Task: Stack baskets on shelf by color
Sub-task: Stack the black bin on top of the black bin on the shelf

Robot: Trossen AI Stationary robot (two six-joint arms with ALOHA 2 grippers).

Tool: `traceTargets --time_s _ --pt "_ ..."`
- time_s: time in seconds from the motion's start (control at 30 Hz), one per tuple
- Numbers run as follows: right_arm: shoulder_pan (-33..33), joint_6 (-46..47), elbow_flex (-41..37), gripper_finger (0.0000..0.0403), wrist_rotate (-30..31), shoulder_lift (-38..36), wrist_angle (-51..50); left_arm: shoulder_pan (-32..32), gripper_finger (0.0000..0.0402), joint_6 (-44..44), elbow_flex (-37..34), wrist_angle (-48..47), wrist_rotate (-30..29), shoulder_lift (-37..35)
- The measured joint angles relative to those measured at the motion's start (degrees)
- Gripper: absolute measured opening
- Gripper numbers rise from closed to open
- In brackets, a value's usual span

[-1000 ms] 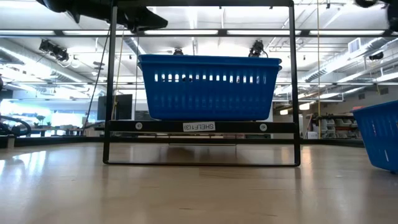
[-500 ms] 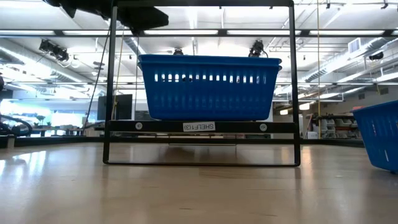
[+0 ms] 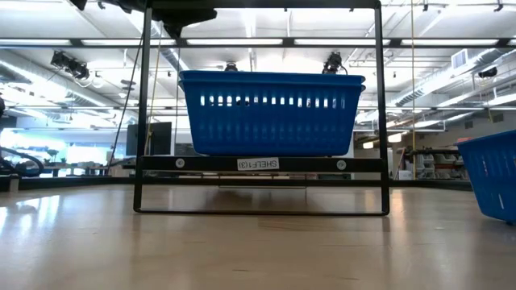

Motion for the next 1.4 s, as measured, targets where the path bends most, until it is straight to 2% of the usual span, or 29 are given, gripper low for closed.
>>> traceTargets --time_s 0.17,0.4,0.63,0.83,1.1,1.3,1.4 --pt "-0.02 0.11 0.02 0.0132 -0.12 -2.07 -7.91 -1.69 0.0117 0.03 -0.01 -0.02 -1.98 0.00" --pt "-0.03 -0.58 0.04 0.0132 -3.03 -3.51 -5.80 -2.15 0.0117 0.01 -0.03 -1.14 -3.89 0.04" --pt "-0.41 -3.99 -2.87 0.0132 -1.16 -2.28 -5.30 -2.17 0.0117 -1.72 -0.03 -1.18 -4.24 0.04" --pt "-4.29 -11.66 -7.41 0.0132 0.17 -2.28 -4.79 -2.15 0.0117 -3.21 -0.03 -2.02 -4.26 0.04" --pt "-14.94 -28.56 -11.40 0.0132 7.66 -2.37 -6.30 -2.23 0.0117 -6.98 -0.03 -3.77 -4.28 0.12" --pt "-23.02 -40.62 -11.58 0.0132 20.67 -2.37 -11.29 -3.51 0.0117 -8.80 -0.05 -3.89 -4.60 0.22" --pt "-26.69 -46.65 -11.58 0.0132 26.28 -2.37 -11.83 -4.68 0.0117 -8.78 -0.04 -3.90 -7.54 0.22"
